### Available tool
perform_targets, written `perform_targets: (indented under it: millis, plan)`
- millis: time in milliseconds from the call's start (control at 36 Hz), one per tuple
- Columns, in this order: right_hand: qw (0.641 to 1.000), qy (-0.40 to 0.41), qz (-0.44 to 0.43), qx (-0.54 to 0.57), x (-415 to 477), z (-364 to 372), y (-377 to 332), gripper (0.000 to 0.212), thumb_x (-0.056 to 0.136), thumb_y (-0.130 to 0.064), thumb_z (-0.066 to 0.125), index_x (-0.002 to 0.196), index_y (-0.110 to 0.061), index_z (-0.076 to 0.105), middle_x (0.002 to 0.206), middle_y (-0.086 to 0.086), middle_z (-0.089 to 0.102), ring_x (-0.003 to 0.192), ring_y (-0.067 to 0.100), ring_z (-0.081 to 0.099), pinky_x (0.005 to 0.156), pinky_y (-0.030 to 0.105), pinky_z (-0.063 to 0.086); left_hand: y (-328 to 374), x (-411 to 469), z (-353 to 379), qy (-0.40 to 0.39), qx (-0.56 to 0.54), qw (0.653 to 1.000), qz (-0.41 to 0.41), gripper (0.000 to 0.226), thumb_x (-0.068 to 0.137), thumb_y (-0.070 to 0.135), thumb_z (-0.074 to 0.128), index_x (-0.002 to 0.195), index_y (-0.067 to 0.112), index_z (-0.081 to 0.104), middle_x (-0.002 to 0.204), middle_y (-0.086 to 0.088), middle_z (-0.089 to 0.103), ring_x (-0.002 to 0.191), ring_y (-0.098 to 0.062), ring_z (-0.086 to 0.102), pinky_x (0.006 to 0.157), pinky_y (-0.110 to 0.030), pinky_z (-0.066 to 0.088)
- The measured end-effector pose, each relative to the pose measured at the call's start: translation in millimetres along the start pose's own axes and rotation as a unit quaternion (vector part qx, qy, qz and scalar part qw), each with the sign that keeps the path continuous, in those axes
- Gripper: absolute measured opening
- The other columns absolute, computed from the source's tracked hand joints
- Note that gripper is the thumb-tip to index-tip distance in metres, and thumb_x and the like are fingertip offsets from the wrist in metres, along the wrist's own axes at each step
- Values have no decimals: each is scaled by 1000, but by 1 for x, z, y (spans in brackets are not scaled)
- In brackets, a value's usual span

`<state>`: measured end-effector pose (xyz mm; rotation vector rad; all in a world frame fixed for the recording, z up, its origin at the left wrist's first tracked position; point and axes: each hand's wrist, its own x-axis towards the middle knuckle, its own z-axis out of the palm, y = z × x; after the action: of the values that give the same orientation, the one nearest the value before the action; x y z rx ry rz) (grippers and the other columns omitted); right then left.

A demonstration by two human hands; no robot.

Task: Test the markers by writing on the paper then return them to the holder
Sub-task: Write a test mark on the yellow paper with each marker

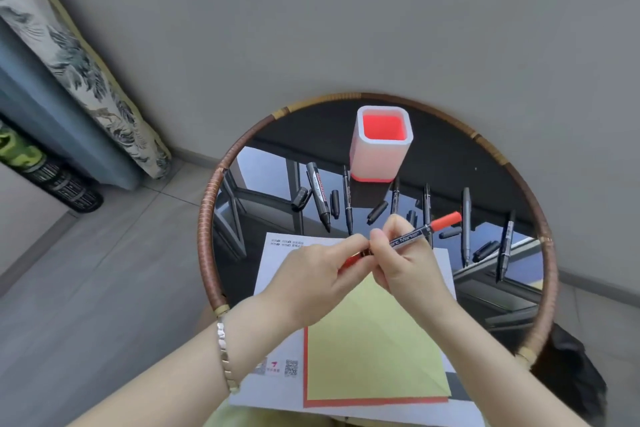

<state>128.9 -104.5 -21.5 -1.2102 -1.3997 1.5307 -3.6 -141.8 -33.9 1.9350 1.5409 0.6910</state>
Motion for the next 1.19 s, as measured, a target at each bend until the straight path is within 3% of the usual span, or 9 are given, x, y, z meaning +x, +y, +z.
perform_targets:
  millis: [83,250,389,500,583,722,917,1056,1194]
  plan:
    - [997,65,-22,-25,0,-3,3,28,92,-11,48,67,-12,35,41,-1,35,36,8,29,40,17,26,-8,-5,-4,12,-10,994,-104,20,97,38,33,114,27,36,68,8,49,66,-8,49,63,-31,34]
    - [992,56,-38,-106,-5,-17,20,6,90,-15,54,85,-17,55,64,2,60,51,5,54,49,21,43,-74,-7,-9,137,36,950,-277,15,98,18,37,108,10,43,106,-10,53,95,-24,52,84,-40,47]
    - [978,6,-54,-204,-17,-21,38,20,92,-20,51,85,-37,59,86,-11,68,78,3,63,72,20,50,-106,-8,-14,167,173,938,-249,18,95,12,46,109,4,55,111,-12,54,102,-28,48,88,-39,40]
    - [944,-13,-107,-312,-24,-28,51,13,89,-15,58,93,-27,62,94,-13,66,93,3,60,83,12,45,-105,-9,-14,152,221,932,-246,30,93,17,51,121,7,54,121,-13,51,112,-29,43,94,-39,36]
    - [931,-18,-109,-347,-31,-35,57,14,88,-13,59,99,-20,62,98,-12,63,96,-1,58,87,5,40,-83,-14,-11,179,181,942,-219,40,90,17,57,127,4,49,125,-14,47,117,-30,39,100,-39,32]
    - [912,36,-105,-394,-45,-47,62,22,84,-10,64,106,-14,62,102,-10,59,98,3,55,86,2,33,-32,-38,14,33,54,978,-199,52,86,36,61,131,18,41,131,3,35,124,-13,30,100,-20,24]
    - [907,51,-22,-418,-54,-55,64,43,80,-27,68,120,-18,53,111,-14,46,110,1,39,94,18,30,-13,-47,28,0,-58,935,-349,52,87,35,57,132,27,32,131,1,36,122,-14,42,94,-28,38]
    - [881,3,8,-474,-54,-54,74,54,77,-37,70,125,-24,48,123,-7,52,122,9,38,95,18,27,-10,-35,30,47,-188,900,-391,51,85,21,62,127,23,34,117,2,35,78,-1,50,62,-18,41]
    - [875,15,-20,-484,-57,-54,82,50,76,-35,72,120,-23,51,119,-3,55,120,13,41,91,16,25,-13,-27,34,81,-273,856,-431,56,83,16,66,131,14,37,105,1,56,93,-19,58,74,-29,46]
